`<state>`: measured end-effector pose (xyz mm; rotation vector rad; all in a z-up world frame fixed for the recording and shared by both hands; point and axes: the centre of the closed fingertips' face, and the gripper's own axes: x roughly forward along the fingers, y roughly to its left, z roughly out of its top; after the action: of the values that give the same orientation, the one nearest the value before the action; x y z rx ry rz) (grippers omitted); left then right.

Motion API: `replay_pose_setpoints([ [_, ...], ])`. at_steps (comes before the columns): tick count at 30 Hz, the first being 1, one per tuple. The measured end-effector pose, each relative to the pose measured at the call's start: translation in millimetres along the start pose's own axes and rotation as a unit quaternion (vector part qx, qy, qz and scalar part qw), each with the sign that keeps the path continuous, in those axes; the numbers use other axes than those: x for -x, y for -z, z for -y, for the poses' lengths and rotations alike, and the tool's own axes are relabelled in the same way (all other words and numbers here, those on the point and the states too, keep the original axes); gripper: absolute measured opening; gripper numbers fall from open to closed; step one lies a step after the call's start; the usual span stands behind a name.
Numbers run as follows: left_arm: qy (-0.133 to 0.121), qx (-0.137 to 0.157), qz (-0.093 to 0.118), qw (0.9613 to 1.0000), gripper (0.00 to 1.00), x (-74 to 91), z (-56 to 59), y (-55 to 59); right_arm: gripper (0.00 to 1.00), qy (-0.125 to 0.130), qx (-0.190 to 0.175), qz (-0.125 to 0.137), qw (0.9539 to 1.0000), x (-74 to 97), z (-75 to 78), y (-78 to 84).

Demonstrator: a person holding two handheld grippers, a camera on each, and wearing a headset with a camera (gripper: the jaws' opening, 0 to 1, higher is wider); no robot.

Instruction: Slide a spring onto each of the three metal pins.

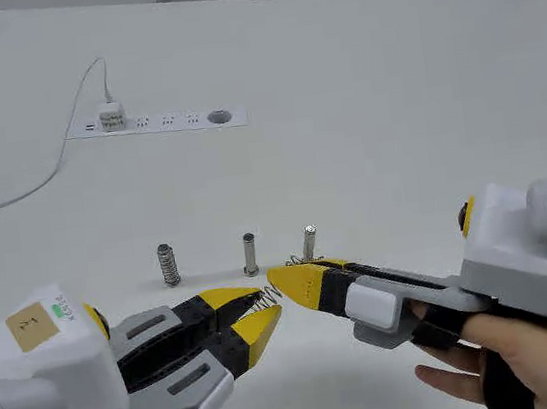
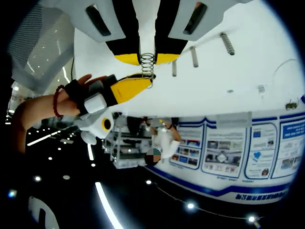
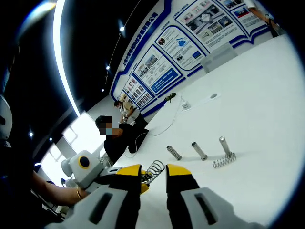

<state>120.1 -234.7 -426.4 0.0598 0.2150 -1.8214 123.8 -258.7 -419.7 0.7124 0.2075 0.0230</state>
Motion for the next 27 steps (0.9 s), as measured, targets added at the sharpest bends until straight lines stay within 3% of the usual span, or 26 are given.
replay_pose_setpoints([
  [6,0.003,0.001,0.004,1.0,0.1,1.0,3.5,-3.1,0.16,-0.008,-0.007,-0.004,0.9999,-1.5,-3.3,1.2],
  [17,-0.005,0.0,-0.007,1.0,0.1,1.6,2.4,0.1,0.12,-0.026,-0.007,-0.005,0.9996,-4.3,-10.9,2.5],
  [27,-0.012,0.009,-0.027,0.9995,0.11,1.6,-0.8,9.7,0.11,-0.026,0.055,-0.022,0.9979,-8.5,-14.0,8.4],
])
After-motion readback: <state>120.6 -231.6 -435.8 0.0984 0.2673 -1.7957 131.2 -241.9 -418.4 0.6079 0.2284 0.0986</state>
